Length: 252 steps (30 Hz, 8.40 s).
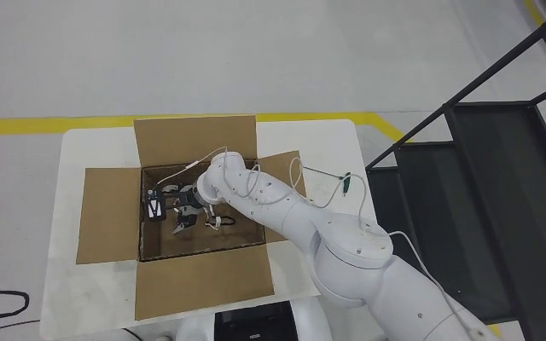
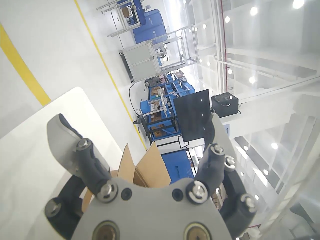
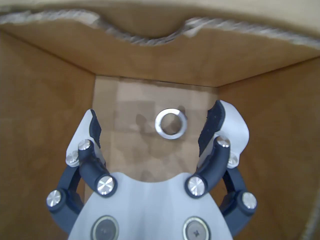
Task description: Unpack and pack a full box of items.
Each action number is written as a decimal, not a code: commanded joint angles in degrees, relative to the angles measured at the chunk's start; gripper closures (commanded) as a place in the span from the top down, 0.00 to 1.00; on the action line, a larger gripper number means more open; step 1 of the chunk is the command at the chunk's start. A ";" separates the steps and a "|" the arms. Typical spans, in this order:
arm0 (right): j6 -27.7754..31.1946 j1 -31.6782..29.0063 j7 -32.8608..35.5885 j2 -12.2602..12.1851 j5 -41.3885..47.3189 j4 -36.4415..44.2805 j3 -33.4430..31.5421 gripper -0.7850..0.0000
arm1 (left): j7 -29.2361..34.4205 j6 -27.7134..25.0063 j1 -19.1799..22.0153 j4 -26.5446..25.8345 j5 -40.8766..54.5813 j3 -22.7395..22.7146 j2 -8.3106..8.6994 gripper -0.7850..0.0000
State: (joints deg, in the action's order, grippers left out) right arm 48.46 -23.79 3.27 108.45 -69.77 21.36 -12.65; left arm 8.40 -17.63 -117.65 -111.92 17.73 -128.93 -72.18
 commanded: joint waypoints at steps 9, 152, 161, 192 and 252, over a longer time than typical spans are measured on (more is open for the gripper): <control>-6.05 -3.03 5.89 -1.26 4.11 1.11 -3.19 1.00 | 0.00 0.00 0.01 0.00 0.00 0.00 0.00 1.00; -26.54 -24.84 46.12 -13.01 -4.39 43.84 -29.99 1.00 | 0.00 0.00 0.01 0.00 0.00 0.00 0.00 1.00; -29.55 -21.09 41.11 -10.44 -3.09 36.90 -25.87 1.00 | 0.00 0.00 0.01 0.00 0.00 0.00 0.00 1.00; -32.21 -10.72 34.81 -1.40 5.76 9.79 -20.93 0.36 | 0.00 0.00 0.01 0.00 0.00 0.00 0.00 1.00; 2.78 -51.41 19.78 -21.38 0.39 73.90 -55.29 0.00 | 0.00 0.00 0.01 0.00 0.00 0.00 0.00 1.00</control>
State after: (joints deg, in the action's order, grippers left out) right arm 50.79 -74.22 23.85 87.33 -69.59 94.61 -67.01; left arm 8.40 -17.63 -117.65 -111.92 17.73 -128.93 -72.18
